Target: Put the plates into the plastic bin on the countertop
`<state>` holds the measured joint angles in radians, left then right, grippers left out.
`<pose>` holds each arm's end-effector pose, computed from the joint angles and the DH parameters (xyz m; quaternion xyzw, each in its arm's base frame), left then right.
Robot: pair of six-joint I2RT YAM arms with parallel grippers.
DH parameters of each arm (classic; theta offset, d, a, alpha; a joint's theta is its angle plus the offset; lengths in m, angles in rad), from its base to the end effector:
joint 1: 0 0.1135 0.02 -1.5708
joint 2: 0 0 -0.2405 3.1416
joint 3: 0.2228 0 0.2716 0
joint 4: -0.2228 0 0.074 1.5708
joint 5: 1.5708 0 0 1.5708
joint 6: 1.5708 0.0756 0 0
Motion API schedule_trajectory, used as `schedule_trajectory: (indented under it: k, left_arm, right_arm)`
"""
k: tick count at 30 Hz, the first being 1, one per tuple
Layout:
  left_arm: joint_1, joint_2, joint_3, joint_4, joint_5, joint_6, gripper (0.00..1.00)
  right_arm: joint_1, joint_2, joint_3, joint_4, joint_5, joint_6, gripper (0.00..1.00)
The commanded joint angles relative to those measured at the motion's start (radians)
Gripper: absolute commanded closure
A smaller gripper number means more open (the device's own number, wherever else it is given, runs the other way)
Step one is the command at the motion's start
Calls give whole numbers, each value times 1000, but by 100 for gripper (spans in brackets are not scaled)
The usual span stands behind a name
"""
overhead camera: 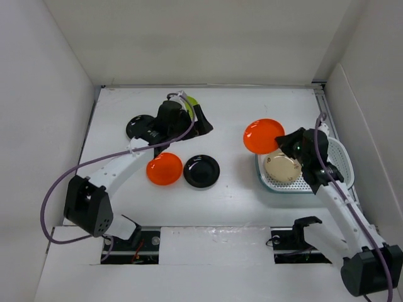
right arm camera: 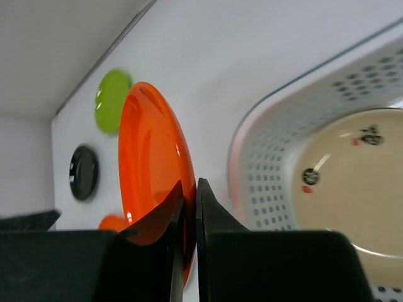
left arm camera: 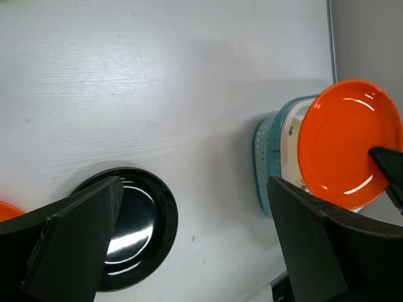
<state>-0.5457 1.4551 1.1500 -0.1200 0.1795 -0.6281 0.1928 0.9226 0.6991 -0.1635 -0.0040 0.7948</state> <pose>0.3333 -0.2182 0.2689 0.0141 0.8383 -0.3617 0.4078 0.2796 0.0549 0.2486 0.2450 0.7929 0.2659 0.4905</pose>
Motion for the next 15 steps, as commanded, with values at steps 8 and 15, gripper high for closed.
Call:
schedule_trajectory:
  k: [8,15]
  left_arm:
    - [30,-76,-29,-3,-94,-32,0]
    - [30,-55,-29,6,-75,-32,0]
  right_arm:
    - [-108,-93,-15,-346,420,271,100]
    - [-144,-126,-104,-347,420,308,100]
